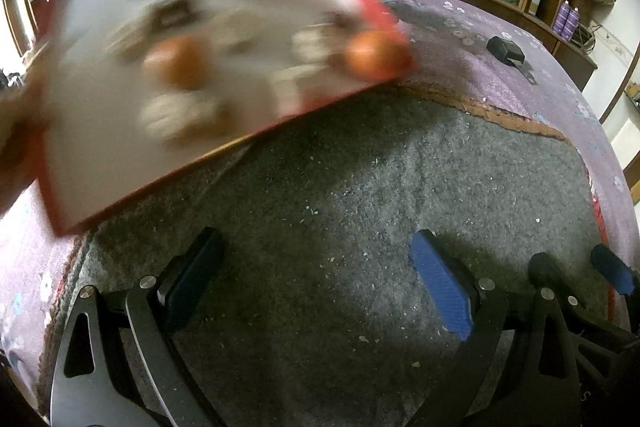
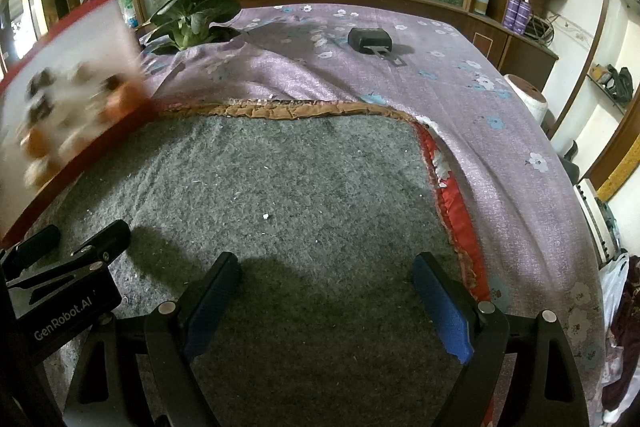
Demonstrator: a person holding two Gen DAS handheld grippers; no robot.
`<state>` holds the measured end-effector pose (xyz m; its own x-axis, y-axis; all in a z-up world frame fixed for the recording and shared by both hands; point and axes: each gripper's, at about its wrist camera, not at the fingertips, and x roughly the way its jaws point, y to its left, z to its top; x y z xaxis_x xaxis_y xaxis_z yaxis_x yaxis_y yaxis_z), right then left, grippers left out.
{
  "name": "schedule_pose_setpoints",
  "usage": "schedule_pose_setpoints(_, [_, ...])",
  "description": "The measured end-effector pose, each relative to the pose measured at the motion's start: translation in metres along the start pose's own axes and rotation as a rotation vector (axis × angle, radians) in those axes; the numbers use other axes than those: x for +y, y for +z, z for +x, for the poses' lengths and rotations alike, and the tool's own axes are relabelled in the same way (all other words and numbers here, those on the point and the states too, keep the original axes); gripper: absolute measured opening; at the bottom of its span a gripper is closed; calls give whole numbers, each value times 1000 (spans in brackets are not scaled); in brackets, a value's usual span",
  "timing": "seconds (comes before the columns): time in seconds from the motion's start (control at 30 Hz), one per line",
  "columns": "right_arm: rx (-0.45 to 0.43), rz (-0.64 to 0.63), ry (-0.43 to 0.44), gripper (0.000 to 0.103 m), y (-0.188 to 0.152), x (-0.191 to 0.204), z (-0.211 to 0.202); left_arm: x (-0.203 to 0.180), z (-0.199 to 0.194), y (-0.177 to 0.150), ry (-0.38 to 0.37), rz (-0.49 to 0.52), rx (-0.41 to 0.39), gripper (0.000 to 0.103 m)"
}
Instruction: Organize fruits
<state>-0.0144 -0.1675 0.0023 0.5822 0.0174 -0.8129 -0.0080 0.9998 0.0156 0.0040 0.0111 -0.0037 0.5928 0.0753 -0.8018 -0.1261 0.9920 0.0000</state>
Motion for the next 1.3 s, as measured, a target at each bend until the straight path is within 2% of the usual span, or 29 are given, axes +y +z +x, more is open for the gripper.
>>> schedule_pose_setpoints(1.3, [5,0,4,88,1,0,-1,-1,-3,-1,0,-1,1,96])
